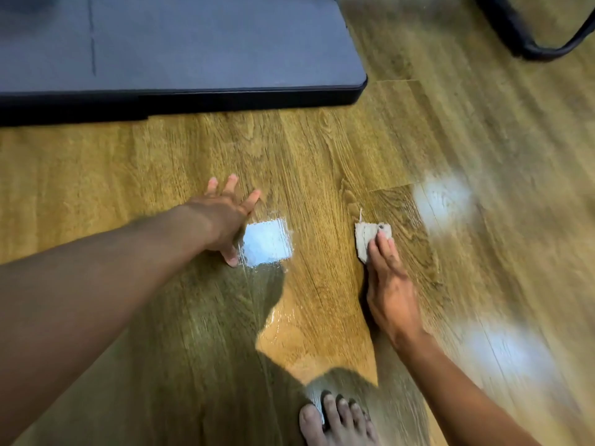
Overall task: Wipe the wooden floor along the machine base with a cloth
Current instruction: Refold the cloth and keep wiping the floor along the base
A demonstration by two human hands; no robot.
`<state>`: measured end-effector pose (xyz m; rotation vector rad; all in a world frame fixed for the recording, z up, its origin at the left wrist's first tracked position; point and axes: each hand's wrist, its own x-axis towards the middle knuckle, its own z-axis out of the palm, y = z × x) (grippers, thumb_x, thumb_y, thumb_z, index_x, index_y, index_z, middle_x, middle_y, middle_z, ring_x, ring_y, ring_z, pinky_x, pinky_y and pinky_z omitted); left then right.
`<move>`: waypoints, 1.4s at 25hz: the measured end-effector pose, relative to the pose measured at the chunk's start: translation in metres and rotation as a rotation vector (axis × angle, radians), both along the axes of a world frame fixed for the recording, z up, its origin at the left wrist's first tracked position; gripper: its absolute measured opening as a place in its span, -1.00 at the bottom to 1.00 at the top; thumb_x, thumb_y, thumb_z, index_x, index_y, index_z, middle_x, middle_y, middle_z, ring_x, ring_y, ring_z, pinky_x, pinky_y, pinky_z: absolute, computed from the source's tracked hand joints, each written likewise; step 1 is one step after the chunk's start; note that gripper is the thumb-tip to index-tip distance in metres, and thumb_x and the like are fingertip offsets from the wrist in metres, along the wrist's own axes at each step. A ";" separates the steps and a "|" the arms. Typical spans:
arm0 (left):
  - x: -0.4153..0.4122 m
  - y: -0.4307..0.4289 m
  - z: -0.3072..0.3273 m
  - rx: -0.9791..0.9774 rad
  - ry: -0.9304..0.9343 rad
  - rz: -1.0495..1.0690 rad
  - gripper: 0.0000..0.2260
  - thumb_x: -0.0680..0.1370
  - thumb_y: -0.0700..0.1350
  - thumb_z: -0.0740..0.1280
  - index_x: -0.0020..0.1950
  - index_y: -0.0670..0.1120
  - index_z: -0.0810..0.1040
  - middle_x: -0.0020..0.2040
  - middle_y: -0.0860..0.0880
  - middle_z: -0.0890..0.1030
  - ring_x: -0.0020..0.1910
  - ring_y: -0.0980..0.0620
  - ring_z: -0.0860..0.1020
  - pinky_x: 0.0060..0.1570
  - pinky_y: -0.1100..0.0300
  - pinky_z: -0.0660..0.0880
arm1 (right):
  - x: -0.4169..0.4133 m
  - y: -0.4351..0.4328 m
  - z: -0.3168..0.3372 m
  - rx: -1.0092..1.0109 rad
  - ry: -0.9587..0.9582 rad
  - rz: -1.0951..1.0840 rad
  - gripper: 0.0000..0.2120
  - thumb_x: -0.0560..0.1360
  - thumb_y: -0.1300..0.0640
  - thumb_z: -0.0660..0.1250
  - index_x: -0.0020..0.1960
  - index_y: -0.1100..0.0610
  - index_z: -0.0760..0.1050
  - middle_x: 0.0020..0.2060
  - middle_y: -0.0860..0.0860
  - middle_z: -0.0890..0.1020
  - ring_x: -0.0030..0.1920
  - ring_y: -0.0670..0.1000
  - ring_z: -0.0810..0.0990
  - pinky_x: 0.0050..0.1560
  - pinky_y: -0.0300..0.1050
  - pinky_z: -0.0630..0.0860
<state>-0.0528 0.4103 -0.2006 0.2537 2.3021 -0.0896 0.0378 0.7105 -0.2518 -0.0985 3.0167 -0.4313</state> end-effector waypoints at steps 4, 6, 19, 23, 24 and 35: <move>-0.005 0.011 0.000 -0.024 -0.030 0.023 0.20 0.32 0.03 0.56 0.48 0.06 -0.43 0.47 -0.21 -0.41 0.46 -0.34 -0.24 0.37 -0.25 0.13 | -0.040 -0.013 0.000 0.004 -0.002 0.045 -0.58 0.62 0.23 0.13 0.47 0.17 0.25 0.50 0.01 0.16 0.51 0.02 0.08 0.32 0.02 0.35; -0.008 0.012 0.000 -0.017 -0.026 0.030 0.21 0.32 0.02 0.57 0.48 0.07 -0.43 0.47 -0.21 -0.41 0.46 -0.34 -0.25 0.37 -0.23 0.13 | -0.088 -0.026 0.004 -0.007 -0.010 0.057 -0.60 0.63 0.20 0.08 0.47 0.18 0.24 0.51 0.02 0.14 0.51 0.01 0.05 0.38 -0.06 0.25; -0.006 0.007 0.001 -0.009 0.011 -0.011 0.20 0.30 0.03 0.56 0.50 0.03 -0.39 0.47 -0.24 -0.35 0.46 -0.37 -0.19 0.37 -0.20 0.19 | -0.130 -0.053 -0.003 -0.053 0.016 0.152 -0.58 0.64 0.16 0.04 0.49 0.14 0.19 0.52 -0.03 0.09 0.50 0.06 0.11 0.29 0.18 0.41; -0.008 0.011 0.000 0.027 -0.038 0.037 0.19 0.32 -0.09 0.56 0.48 0.02 -0.42 0.44 -0.24 -0.42 0.44 -0.38 -0.27 0.36 -0.31 0.16 | -0.079 -0.034 -0.007 -0.031 0.030 0.374 -0.57 0.60 0.18 0.11 0.47 0.13 0.25 0.49 -0.03 0.18 0.50 0.04 0.11 0.28 0.12 0.41; -0.009 0.011 0.000 0.034 -0.051 0.056 0.19 0.32 -0.12 0.56 0.48 0.02 -0.42 0.43 -0.24 -0.43 0.43 -0.38 -0.28 0.36 -0.33 0.15 | -0.097 -0.028 -0.006 -0.033 0.028 0.492 -0.57 0.59 0.18 0.13 0.46 0.12 0.28 0.47 -0.03 0.21 0.48 0.02 0.15 0.28 0.07 0.40; -0.007 0.015 0.005 0.044 -0.016 0.046 0.15 0.34 -0.15 0.54 0.51 -0.04 -0.38 0.45 -0.28 -0.39 0.43 -0.42 -0.25 0.33 -0.33 0.23 | -0.176 -0.059 0.000 -0.101 0.063 0.542 -0.64 0.58 -0.01 0.19 0.32 0.08 0.46 0.39 -0.12 0.34 0.40 -0.11 0.31 0.39 -0.07 0.26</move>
